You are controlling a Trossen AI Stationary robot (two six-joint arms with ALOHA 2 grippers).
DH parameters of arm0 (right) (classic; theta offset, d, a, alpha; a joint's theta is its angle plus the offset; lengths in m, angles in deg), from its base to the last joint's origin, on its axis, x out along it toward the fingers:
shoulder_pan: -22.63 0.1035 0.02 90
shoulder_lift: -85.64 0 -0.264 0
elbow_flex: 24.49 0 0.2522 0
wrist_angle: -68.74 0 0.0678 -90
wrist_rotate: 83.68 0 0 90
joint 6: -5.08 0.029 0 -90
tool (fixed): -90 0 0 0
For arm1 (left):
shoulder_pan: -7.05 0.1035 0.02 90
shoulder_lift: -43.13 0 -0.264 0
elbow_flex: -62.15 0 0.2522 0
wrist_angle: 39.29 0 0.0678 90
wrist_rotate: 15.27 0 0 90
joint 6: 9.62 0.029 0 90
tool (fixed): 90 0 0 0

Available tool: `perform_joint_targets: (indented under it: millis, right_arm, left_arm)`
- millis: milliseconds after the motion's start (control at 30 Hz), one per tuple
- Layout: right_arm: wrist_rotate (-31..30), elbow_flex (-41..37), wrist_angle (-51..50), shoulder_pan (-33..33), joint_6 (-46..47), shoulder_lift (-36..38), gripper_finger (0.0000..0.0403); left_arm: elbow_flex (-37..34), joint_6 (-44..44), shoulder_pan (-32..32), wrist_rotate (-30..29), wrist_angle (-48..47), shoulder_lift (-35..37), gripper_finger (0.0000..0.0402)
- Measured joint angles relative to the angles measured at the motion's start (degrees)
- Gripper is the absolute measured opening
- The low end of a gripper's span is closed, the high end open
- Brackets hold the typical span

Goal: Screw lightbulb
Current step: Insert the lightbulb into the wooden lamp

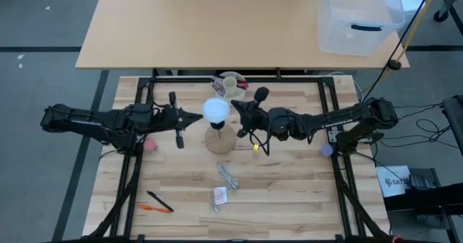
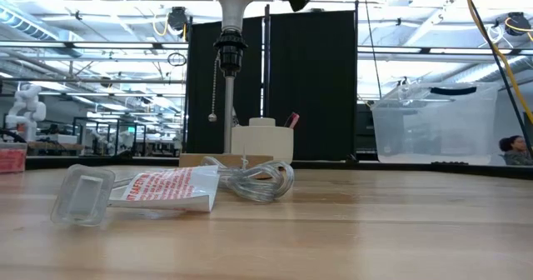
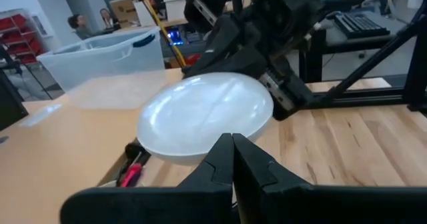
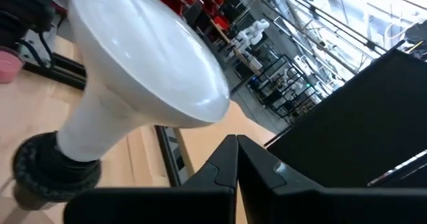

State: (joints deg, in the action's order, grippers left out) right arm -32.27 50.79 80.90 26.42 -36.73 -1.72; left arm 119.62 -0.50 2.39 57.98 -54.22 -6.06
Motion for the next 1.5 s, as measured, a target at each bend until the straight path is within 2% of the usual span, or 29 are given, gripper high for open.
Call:
perform_joint_targets:
  millis: [133, 533, 767, 1367, 1500]
  right_arm:
    - [2.65, 0.00, -0.03, 0.06, 0.39, 0.00, 0.0000]
    - [2.03, 0.00, -1.11, 3.22, 0.21, 0.14, 0.0000]
    - [5.53, 0.02, -1.71, 5.58, -0.85, 0.01, 0.0000]
    - [2.25, 0.02, -5.12, 7.48, 1.82, -0.07, 0.0000]
    - [-3.61, 0.02, -4.66, 7.29, -2.27, -0.04, 0.0000]
  left_arm:
    - [0.00, -0.01, 1.14, -0.02, -0.09, 0.00, 0.0000]
    - [0.00, -0.77, 3.14, -0.74, -1.53, 0.07, 0.0000]
    - [0.02, -1.61, 4.61, -2.34, -2.51, -0.04, 0.0000]
    - [0.50, 0.01, 4.84, -2.17, -2.82, 0.56, 0.0000]
    - [0.53, 1.26, 3.14, -0.78, -4.16, 2.90, 0.0000]
